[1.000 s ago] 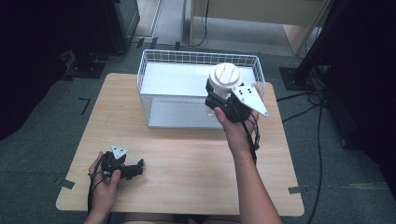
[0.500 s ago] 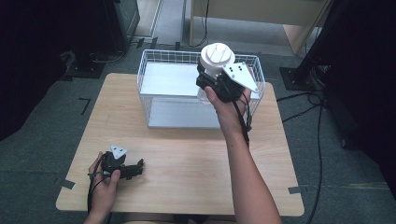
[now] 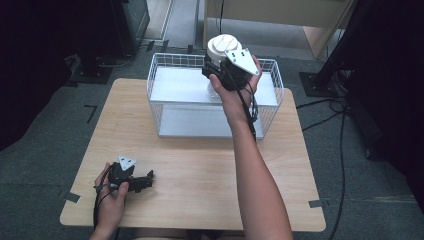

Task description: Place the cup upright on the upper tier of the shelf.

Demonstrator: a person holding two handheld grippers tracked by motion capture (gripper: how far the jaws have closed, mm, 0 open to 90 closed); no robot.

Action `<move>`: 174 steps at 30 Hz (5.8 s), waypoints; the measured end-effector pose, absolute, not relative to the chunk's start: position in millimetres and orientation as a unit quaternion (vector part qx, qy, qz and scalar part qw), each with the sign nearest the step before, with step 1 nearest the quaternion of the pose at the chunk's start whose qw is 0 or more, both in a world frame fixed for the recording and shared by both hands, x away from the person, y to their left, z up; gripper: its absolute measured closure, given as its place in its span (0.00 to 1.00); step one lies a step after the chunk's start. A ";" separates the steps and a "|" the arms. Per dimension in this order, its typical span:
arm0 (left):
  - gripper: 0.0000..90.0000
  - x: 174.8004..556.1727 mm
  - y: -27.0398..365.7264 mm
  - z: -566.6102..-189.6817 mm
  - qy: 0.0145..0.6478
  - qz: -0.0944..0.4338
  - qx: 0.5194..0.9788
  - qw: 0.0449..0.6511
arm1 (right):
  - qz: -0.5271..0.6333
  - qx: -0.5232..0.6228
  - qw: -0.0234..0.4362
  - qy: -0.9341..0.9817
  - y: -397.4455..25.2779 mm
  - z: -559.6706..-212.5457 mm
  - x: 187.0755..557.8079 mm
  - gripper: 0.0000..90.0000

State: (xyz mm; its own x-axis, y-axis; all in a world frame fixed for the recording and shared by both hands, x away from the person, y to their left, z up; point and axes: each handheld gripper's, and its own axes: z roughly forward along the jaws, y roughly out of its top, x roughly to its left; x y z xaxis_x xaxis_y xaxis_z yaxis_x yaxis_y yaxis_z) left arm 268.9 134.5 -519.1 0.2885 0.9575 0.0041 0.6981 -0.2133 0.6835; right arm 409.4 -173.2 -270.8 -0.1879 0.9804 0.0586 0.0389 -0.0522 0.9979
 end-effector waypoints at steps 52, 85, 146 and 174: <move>0.00 268.8 133.3 -519.5 0.554 0.224 0.747 0.291 | 0.545 0.459 0.371 0.596 -178.6 -340.3 385.7 0.03; 0.00 268.8 133.3 -519.6 0.554 0.224 0.747 0.291 | 0.517 0.483 0.363 0.606 -243.0 -407.7 326.6 0.03; 0.00 268.7 133.2 -519.5 0.554 0.223 0.747 0.291 | 0.413 0.592 0.355 0.594 -361.0 -510.3 242.1 0.04; 0.00 268.6 133.2 -519.6 0.554 0.223 0.747 0.292 | 0.317 0.599 0.322 0.661 -398.4 -522.4 200.9 0.05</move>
